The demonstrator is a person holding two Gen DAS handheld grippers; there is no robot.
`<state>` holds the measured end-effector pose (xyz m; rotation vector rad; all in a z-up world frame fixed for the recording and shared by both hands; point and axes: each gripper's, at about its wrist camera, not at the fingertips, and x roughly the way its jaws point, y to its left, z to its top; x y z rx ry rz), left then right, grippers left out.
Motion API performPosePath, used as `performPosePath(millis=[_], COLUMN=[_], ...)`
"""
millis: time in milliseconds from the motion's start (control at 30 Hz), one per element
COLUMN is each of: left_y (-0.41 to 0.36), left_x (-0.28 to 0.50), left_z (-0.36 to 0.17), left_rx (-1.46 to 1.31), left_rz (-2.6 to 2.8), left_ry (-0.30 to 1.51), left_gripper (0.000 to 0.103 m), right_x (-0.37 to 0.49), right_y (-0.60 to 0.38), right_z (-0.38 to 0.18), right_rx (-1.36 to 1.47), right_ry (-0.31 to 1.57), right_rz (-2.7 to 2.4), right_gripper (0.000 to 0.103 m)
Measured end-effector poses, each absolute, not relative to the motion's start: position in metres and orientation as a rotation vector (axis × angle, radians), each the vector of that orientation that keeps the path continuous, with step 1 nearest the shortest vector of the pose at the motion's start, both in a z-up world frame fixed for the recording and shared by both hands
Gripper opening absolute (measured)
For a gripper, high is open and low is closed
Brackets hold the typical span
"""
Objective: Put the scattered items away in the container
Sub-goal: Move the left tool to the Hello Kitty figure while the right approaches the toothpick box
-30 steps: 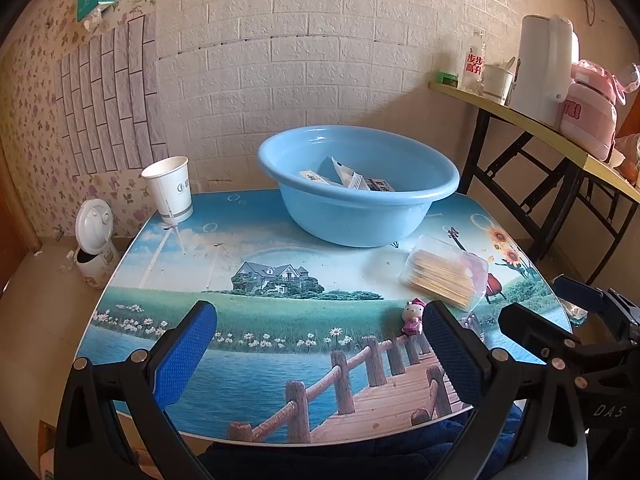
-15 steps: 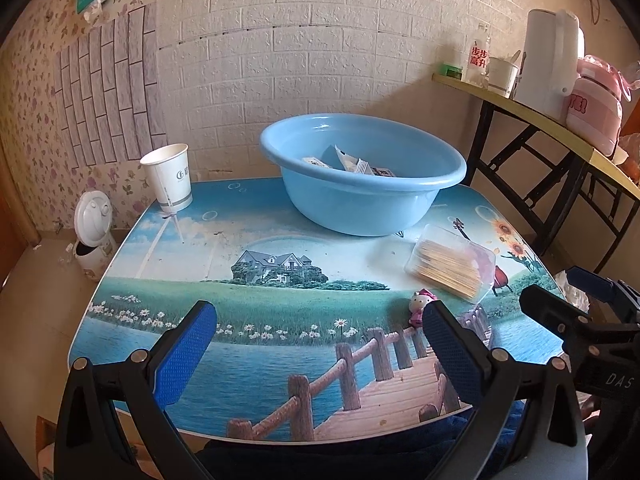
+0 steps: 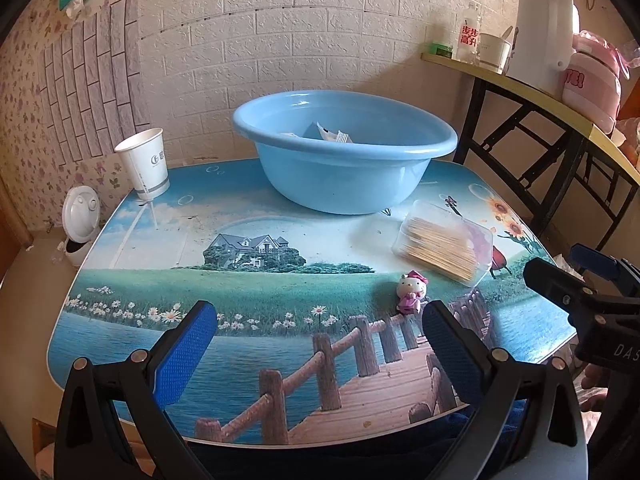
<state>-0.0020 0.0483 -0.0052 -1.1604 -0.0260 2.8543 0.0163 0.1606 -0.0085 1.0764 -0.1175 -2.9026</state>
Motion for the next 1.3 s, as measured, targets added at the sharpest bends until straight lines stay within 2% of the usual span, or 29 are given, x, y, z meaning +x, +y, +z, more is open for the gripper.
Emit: performPosePath(millis=[300,600,733,1000,1133,1233,1300], left_y=[0.07,0.087,0.092,0.092,0.095,0.099,0.1], left_x=[-0.013,-0.024,-0.027,-0.037,-0.039,-0.04,-0.04], left_z=[-0.015,-0.025,-0.029,-0.038,-0.042,-0.043,-0.042], left_rx=[-1.181,-1.201,-1.208,-1.253,-1.255,-1.24,-1.231], left_rz=[2.807,2.782,2.78,2.752,2.734,2.719,2.706], left_ry=[0.0,0.014,0.037,0.039,0.058,0.087,0.09], left_gripper=[0.103,0.103,0.098,0.067,0.062,0.044,0.027], right_x=[0.005,-0.001,-0.004,-0.01,-0.012,-0.014,-0.016], right_y=[0.171,0.185,0.187,0.189,0.189,0.187,0.184], right_z=[-0.017,-0.024,-0.026,-0.031,-0.032,-0.033,-0.033], right_rx=[1.123,1.146,1.149,1.164,1.168,1.169,1.16], right_ry=[-0.084,-0.125,-0.113,-0.099,-0.091,-0.073,-0.056], right_rz=[-2.876,-2.888,-2.886,-2.875,-2.873,-2.853,-2.829], right_gripper=[0.103,0.103,0.103,0.103,0.103,0.103,0.103])
